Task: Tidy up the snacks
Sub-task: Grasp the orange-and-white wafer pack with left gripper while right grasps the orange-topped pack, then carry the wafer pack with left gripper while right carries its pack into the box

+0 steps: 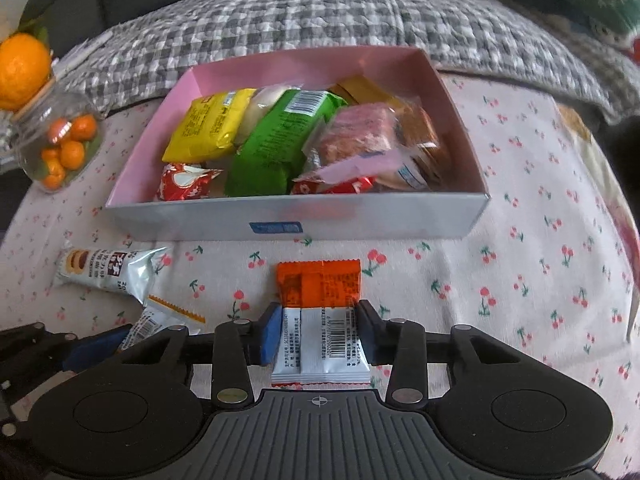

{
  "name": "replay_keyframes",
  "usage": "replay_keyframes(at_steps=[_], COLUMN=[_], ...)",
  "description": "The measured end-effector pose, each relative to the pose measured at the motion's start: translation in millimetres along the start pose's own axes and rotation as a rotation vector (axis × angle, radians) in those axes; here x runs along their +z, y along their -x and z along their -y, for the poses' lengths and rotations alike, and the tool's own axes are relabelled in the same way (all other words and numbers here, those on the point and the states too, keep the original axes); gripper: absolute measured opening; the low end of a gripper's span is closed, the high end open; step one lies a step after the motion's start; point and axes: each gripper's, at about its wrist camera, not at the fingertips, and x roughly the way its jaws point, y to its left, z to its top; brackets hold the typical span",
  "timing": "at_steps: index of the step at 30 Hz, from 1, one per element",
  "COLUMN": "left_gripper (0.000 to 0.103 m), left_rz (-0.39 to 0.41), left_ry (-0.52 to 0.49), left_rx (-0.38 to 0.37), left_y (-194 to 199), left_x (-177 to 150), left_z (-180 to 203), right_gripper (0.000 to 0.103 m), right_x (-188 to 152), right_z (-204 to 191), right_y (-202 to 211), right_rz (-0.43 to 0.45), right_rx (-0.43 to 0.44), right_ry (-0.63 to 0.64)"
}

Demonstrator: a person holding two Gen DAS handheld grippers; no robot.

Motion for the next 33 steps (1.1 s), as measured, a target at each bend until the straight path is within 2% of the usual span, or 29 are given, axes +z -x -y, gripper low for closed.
replay_keyframes(at_steps=[8,14,22,33], left_gripper=[0.037,0.037,0.037,0.037], left_rz=[0.019,0.025,0.043,0.095], left_ry=[0.018,0.041,0.070,0.142], left_rx=[-0.017,-0.025,-0.034,-0.041], left_y=[6,9,16,25], left_x=[4,5,10,23], left_z=[0,0,0,-3], right_gripper=[0.038,0.038,0.038,0.038], right_x=[-1,-3,0,12], right_z=[30,45,59,71], right_y=[11,23,40,68], right_rz=[-0.058,-0.068,-0.046,0.038], right_rx=[0.070,0.112,0.173,0.247], right_ry=[-0.153,-0.226,-0.308,-0.408])
